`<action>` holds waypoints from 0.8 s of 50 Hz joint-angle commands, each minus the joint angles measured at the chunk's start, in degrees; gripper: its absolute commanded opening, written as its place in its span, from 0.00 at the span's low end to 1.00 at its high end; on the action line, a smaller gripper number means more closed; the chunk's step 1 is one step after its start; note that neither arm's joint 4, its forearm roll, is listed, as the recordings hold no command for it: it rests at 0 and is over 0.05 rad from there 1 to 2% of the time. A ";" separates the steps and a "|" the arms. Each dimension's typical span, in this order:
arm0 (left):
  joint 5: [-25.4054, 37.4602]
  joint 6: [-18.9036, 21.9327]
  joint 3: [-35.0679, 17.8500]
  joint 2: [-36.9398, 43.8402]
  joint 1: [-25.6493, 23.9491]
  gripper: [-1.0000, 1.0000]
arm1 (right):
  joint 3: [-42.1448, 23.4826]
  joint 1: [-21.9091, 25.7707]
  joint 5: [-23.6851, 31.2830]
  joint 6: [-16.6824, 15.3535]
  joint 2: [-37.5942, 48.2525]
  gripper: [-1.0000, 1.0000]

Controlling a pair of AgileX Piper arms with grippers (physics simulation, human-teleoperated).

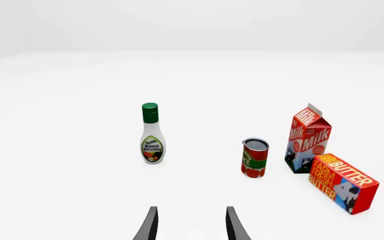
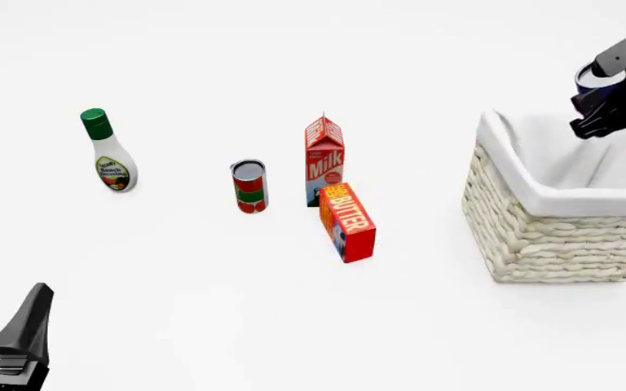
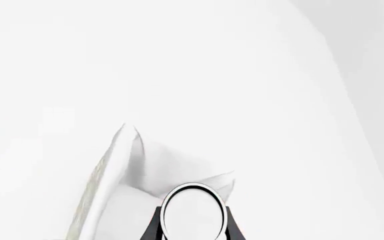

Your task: Pick the alphabet soup and place it in the basket.

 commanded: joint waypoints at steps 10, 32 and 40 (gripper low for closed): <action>0.00 0.00 0.00 0.00 0.00 1.00 | -2.06 -0.58 -0.04 -3.63 4.47 0.00; 0.00 0.00 0.00 0.00 0.00 1.00 | -2.88 0.03 0.32 -5.55 8.28 0.00; 0.00 0.00 0.00 0.00 0.00 1.00 | -2.44 -0.17 -0.15 -5.66 9.35 0.00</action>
